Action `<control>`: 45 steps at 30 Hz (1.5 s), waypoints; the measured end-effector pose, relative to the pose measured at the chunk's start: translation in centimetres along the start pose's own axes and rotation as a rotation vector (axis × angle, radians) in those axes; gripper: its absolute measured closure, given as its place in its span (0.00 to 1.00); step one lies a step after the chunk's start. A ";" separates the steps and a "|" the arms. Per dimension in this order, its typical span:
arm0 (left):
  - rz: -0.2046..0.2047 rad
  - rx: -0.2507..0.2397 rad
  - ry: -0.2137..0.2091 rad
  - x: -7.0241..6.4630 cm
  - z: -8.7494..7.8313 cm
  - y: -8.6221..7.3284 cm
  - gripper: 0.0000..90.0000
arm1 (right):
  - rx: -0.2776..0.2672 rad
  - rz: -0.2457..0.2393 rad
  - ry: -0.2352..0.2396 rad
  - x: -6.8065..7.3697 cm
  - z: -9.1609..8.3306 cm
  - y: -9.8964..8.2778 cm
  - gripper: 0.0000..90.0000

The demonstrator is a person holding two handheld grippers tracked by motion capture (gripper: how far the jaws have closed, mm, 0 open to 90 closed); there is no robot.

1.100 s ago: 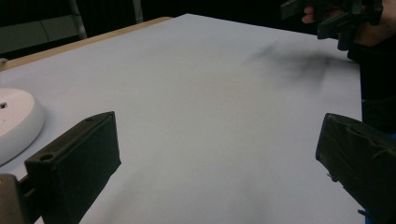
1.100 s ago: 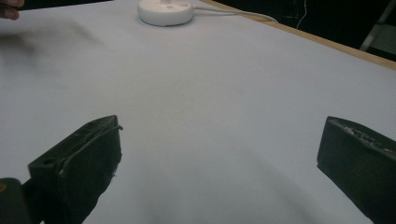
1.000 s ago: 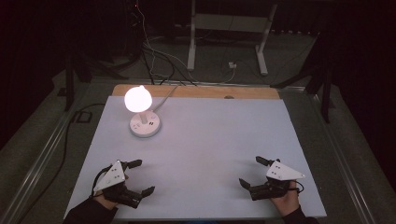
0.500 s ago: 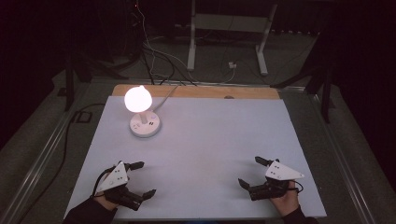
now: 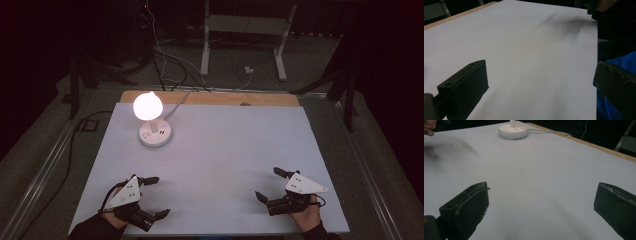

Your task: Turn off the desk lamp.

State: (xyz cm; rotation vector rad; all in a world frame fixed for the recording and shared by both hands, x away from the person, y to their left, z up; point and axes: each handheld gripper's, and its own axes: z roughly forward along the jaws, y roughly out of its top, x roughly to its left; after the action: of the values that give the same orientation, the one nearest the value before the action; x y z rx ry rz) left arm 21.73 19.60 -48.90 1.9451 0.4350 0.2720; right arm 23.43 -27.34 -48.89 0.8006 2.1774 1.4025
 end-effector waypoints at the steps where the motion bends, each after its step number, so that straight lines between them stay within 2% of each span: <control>1: 0.000 0.001 -0.002 0.0 0.0 0.1 0.00 | -0.002 0.000 0.000 0.0 0.0 0.1 0.00; 10: 0.002 -0.020 -0.016 -0.1 -0.2 1.3 0.00 | -0.009 0.007 0.011 0.1 0.0 0.1 0.00; 16: -0.014 -0.039 -0.015 0.2 -0.4 2.2 0.00 | -0.010 0.012 0.014 0.1 0.0 0.2 0.00; 25: -0.024 -0.066 0.037 0.9 -0.6 3.5 0.00 | -0.014 0.017 0.017 0.1 0.1 0.2 0.00; 29: -0.031 -0.061 0.067 1.5 -0.5 4.0 0.00 | -0.014 0.012 0.016 0.1 0.1 0.2 0.00; 32: -0.033 -0.065 0.074 1.7 -0.4 4.3 0.00 | -0.015 0.016 0.016 0.1 0.1 0.2 0.00; 38: -0.060 -0.077 0.118 2.6 0.0 5.2 0.00 | -0.019 0.019 0.017 0.1 0.0 0.2 0.00; 45: -0.064 -0.055 0.143 3.1 0.7 5.8 0.00 | -0.020 0.019 0.019 0.1 0.0 0.2 0.00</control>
State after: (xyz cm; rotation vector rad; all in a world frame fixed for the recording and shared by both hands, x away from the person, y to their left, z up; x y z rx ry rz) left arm 25.83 18.27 -43.88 1.8609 0.5769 0.3791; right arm 23.38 -27.22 -48.70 0.8054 2.1723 1.4442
